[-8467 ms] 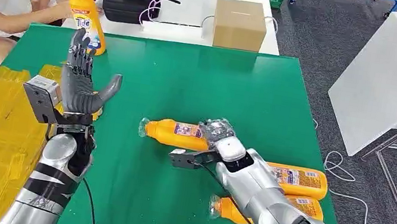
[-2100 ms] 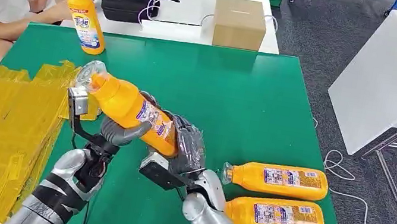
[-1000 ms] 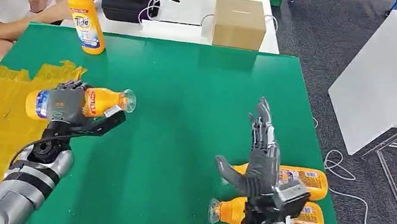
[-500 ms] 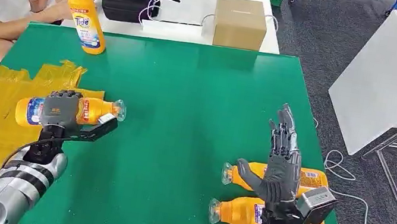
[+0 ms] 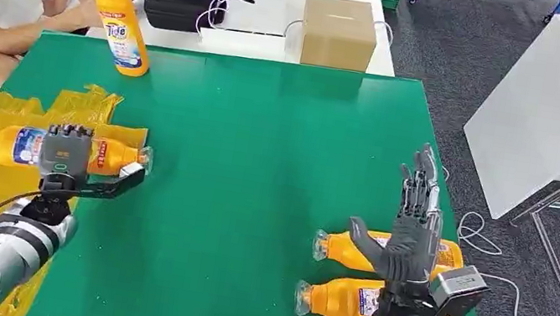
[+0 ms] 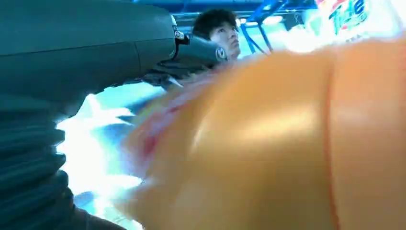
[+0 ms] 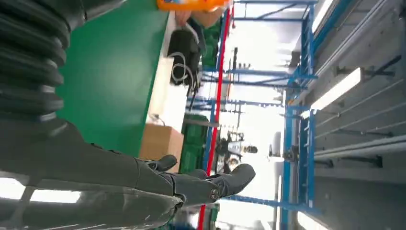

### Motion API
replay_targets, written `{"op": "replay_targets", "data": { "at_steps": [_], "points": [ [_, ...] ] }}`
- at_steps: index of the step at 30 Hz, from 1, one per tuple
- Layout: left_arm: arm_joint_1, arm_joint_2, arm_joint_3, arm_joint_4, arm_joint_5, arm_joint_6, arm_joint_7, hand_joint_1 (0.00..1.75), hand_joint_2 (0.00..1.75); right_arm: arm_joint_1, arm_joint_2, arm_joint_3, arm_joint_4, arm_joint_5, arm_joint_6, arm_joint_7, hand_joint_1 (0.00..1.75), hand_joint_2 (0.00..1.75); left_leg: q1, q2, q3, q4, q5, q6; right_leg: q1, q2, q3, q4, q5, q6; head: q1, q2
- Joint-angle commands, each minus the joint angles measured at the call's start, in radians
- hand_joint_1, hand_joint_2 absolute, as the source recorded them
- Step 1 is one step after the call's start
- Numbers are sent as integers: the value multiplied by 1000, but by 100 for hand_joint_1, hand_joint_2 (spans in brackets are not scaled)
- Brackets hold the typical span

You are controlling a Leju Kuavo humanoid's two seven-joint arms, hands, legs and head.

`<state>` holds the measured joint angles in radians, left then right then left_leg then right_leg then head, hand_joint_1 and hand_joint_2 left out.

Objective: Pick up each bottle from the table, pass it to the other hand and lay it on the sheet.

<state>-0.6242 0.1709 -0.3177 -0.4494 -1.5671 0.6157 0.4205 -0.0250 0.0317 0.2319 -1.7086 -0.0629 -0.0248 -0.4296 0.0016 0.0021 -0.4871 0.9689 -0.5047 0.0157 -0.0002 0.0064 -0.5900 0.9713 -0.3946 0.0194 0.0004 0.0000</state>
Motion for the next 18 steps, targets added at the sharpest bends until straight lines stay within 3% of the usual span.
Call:
{"op": "replay_targets", "data": {
  "at_steps": [1,4,15,18],
  "points": [
    [-69,-1,-97,152,25,-67,8,0,175,-21,-16,-11,32,14,-30,-17,0,175,1,0,2,0,-1,0,1,-1,3,-1,0,1,0,0],
    [-71,-34,-52,157,48,-166,-29,0,175,-16,-11,-19,20,21,-33,-15,0,175,1,-2,2,0,-1,-1,1,-2,4,-1,-1,1,0,0],
    [-41,-96,139,115,191,-153,-225,0,175,-15,2,-36,44,53,-28,-1,0,175,1,-1,6,-2,0,-1,0,-2,7,-3,0,1,0,0],
    [-18,-138,242,55,340,-52,-436,0,175,-5,-2,-41,43,60,-33,-3,0,175,0,-2,6,-1,0,0,0,-2,7,-2,0,1,0,0]
  ]
}}
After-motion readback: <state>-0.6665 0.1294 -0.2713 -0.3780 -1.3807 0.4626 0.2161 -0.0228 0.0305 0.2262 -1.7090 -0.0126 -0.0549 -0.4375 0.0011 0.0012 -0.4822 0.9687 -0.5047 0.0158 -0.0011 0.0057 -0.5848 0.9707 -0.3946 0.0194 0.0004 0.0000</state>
